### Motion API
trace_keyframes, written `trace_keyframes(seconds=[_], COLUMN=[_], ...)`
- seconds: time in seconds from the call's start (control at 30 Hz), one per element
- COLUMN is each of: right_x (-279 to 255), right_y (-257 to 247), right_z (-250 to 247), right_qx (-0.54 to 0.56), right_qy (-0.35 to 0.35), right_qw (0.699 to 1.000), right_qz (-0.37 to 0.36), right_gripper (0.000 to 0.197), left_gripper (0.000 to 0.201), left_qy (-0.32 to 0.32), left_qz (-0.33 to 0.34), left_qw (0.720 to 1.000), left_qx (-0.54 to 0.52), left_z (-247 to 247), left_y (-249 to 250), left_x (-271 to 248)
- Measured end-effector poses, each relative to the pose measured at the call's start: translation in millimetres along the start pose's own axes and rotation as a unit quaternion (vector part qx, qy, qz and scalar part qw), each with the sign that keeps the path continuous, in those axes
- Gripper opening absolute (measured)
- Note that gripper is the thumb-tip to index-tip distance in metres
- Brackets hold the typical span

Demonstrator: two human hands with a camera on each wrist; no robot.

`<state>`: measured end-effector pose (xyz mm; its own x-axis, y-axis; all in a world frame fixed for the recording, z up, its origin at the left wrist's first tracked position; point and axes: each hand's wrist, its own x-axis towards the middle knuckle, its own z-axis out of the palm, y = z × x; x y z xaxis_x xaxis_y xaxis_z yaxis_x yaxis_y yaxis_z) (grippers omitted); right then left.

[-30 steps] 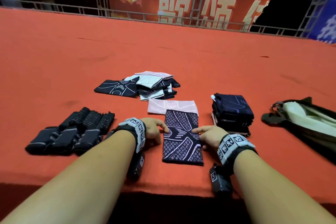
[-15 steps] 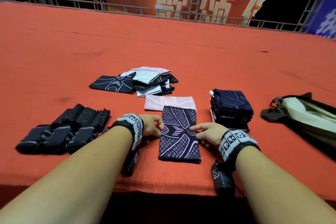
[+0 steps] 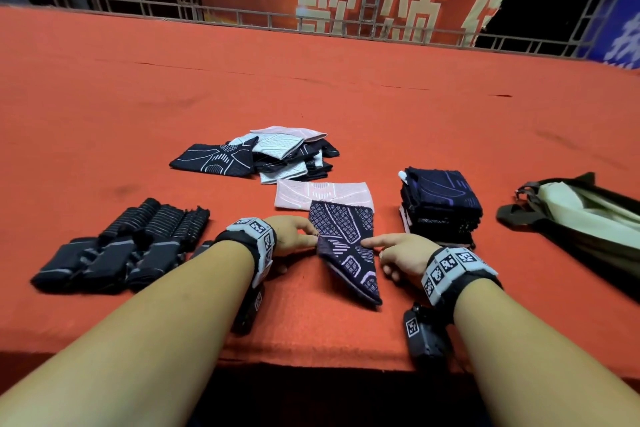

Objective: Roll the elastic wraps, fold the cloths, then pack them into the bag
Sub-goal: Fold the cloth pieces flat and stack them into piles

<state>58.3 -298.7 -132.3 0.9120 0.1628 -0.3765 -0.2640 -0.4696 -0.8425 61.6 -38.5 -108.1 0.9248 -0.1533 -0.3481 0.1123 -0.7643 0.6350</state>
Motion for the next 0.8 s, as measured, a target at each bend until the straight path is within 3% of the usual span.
trace_keyframes(seconds=[0.27,0.43,0.63,0.7,0.8], right_x=[0,3,11,12,17], right_y=[-5,-4,-11,-14,-18], right_z=[-4,-5,-5,0,6], right_qx=[-0.035,-0.041,-0.061,-0.052,-0.042], right_qy=[-0.038,-0.039,-0.05,-0.041,-0.001], right_qw=[0.998,0.998,0.997,0.998,0.998], right_qz=[-0.025,-0.031,-0.002,0.014,0.053], right_gripper=[0.05,0.048,0.02,0.017,0.029], left_gripper=[0.009,0.022,0.037,0.04,0.053], left_qy=[0.022,0.04,0.027,0.016,-0.007], left_qz=[-0.03,-0.047,-0.088,-0.116,-0.143], left_qw=[0.996,0.996,0.996,0.993,0.983], left_qx=[-0.077,-0.068,0.012,-0.032,-0.112], left_z=[5,4,0,-1,0], left_y=[-3,8,18,16,9], left_x=[10,11,15,20,25])
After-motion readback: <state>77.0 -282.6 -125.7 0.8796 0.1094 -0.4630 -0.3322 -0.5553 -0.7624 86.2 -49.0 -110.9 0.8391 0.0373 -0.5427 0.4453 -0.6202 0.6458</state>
